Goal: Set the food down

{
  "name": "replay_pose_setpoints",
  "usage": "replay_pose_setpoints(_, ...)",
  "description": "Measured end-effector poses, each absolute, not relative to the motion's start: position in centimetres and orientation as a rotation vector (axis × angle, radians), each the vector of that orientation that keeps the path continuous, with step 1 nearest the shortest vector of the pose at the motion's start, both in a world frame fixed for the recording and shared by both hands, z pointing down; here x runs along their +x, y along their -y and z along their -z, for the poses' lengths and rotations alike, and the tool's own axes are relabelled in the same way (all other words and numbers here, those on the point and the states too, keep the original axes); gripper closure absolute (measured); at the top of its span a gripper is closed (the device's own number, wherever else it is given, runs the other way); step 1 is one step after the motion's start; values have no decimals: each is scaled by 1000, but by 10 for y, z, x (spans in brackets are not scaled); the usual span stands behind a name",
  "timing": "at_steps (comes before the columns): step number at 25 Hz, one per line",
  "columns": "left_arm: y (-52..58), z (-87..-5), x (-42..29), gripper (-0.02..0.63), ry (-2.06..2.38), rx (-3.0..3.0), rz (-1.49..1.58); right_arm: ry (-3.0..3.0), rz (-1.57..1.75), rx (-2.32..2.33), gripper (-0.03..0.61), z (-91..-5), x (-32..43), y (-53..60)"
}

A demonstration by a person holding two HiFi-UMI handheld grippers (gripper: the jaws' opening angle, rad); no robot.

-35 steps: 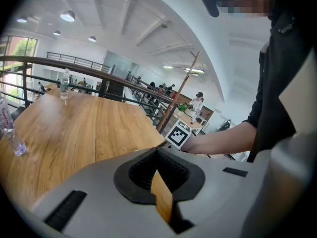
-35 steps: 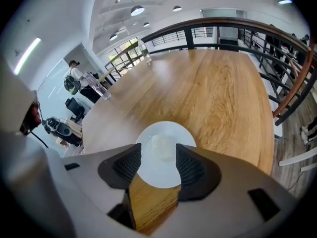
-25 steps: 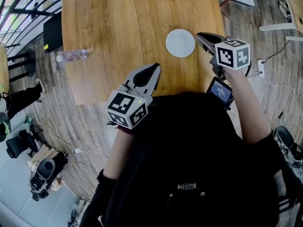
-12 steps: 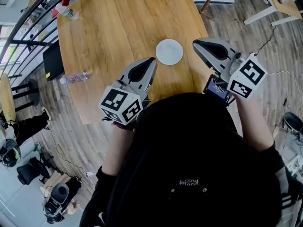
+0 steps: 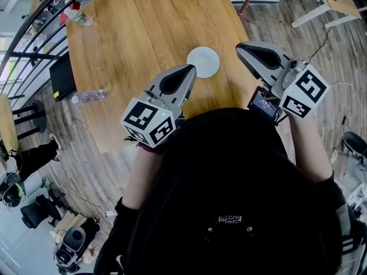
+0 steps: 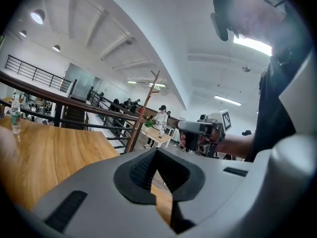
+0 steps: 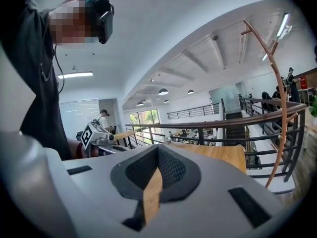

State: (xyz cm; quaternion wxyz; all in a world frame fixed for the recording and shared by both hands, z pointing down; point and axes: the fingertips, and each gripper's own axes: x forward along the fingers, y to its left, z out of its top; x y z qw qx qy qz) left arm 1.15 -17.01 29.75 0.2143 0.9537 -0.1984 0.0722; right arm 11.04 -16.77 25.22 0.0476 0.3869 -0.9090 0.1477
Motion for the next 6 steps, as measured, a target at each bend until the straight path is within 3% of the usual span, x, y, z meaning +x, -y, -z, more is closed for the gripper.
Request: replay_pose_setpoints(6,169,-301,5,614,541,2644,-223,2776,-435,1154,560,-251,101,171)
